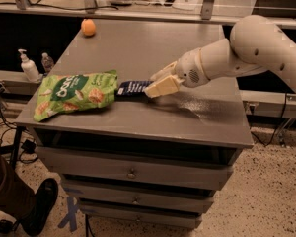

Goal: Move rxbar blueberry near green rice chip bag

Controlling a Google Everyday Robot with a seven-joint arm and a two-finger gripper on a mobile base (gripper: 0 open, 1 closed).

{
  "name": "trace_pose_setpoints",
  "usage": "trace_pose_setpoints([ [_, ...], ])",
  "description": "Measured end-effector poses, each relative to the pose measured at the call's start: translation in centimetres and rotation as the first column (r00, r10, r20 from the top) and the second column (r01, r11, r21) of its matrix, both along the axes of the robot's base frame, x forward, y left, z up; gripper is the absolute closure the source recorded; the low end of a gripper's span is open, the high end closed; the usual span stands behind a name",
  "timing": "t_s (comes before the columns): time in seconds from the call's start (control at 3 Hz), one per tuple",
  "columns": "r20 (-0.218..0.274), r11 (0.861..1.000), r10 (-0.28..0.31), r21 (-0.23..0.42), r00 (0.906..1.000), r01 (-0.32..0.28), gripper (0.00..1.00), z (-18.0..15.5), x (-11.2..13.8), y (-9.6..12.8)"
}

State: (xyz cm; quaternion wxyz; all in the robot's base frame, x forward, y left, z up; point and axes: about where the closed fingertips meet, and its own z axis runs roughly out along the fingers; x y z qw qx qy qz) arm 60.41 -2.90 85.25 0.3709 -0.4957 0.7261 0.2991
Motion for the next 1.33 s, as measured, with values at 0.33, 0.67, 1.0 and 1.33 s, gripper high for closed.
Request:
trace_pose_setpoints([
  [0.33,-0.011,1.0,0.031,0.005,0.9995,-0.031,0.36,-0.15,-0.71,0.73],
  [0.67,-0.02,0.998,0.054,0.012,0.9983,-0.054,0.14,-0.19,-1.14,1.14],
  [1.0,-0.026,0.998,0.063,0.016,0.9977,-0.063,0.0,-0.16,-1.41,1.25],
  [1.33,-0.025,0.998,0.063,0.018,0.9977,-0.063,0.0,-0.12,-1.43,1.26],
])
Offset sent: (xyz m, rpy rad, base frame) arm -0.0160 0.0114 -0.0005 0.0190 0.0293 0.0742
